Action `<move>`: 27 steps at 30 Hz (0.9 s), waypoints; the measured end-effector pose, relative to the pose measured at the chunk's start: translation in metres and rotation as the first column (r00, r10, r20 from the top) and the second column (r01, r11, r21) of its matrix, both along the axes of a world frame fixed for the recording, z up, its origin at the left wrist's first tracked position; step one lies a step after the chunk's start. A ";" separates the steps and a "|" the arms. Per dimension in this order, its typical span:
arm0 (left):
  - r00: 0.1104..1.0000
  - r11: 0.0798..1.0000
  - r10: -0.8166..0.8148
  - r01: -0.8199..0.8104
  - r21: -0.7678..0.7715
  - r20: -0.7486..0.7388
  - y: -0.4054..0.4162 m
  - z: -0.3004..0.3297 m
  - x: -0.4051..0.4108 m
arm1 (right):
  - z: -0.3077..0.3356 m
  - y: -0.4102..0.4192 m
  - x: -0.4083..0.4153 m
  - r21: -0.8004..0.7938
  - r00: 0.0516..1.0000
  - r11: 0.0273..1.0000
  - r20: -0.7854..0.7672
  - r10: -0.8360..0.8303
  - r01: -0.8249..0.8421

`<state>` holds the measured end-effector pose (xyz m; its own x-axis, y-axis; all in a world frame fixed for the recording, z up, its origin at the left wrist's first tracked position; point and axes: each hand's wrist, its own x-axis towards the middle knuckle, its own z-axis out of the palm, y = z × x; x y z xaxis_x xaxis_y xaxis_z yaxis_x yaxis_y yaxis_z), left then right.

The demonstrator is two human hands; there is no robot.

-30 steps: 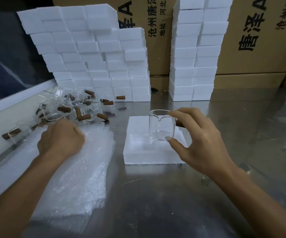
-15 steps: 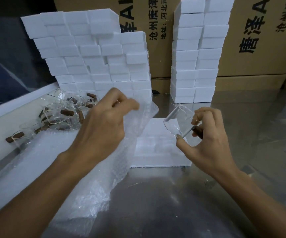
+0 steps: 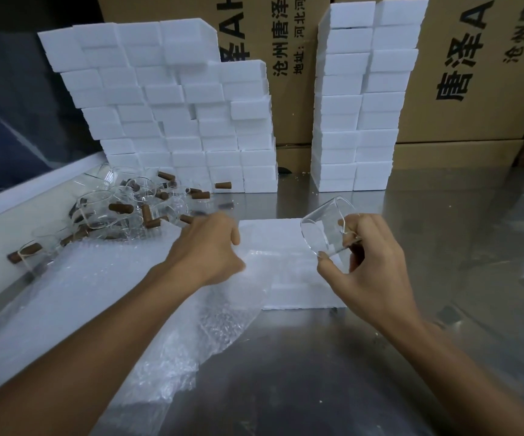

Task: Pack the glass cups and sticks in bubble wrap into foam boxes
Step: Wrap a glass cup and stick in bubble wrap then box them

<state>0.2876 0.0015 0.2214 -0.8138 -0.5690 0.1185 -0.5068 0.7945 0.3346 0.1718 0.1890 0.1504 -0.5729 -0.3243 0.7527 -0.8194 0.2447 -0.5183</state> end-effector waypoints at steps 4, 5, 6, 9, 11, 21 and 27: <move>0.995 1.000 0.004 -0.006 0.015 0.104 -0.002 -0.005 -0.003 | 0.002 0.000 0.003 -0.052 0.997 0.998 0.071 0.028 -0.025; 0.997 1.000 0.010 -0.010 0.001 0.071 -0.003 -0.002 -0.005 | 0.003 0.000 0.004 -0.047 0.995 0.999 0.092 0.031 -0.027; 1.000 1.000 0.017 -0.017 -0.011 0.021 -0.004 0.002 -0.006 | 0.003 0.000 0.005 -0.043 0.993 0.999 0.110 0.033 -0.028; 0.975 0.990 0.048 -0.076 -0.119 -0.217 -0.012 0.022 -0.012 | 0.005 -0.001 0.007 -0.093 0.988 0.995 0.145 0.053 -0.040; 0.920 0.968 0.045 -0.136 -0.209 -0.389 -0.019 0.039 -0.014 | 0.007 -0.002 0.008 -0.116 0.979 0.993 0.199 0.053 -0.030; 0.924 0.963 0.026 -0.125 -0.237 -0.383 0.003 0.052 -0.020 | 0.029 -0.003 0.019 -0.524 0.563 0.852 0.705 0.432 0.002; 0.970 0.982 -0.049 0.003 -0.188 -0.240 0.020 0.030 -0.023 | 0.055 -0.003 0.035 -0.805 0.229 0.581 0.548 0.805 -0.117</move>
<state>0.2643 0.0213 0.2512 -0.7619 -0.4976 0.4147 -0.4072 0.8658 0.2908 0.2073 0.1858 0.2050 -0.8207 -0.5590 0.1185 0.2843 -0.5795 -0.7638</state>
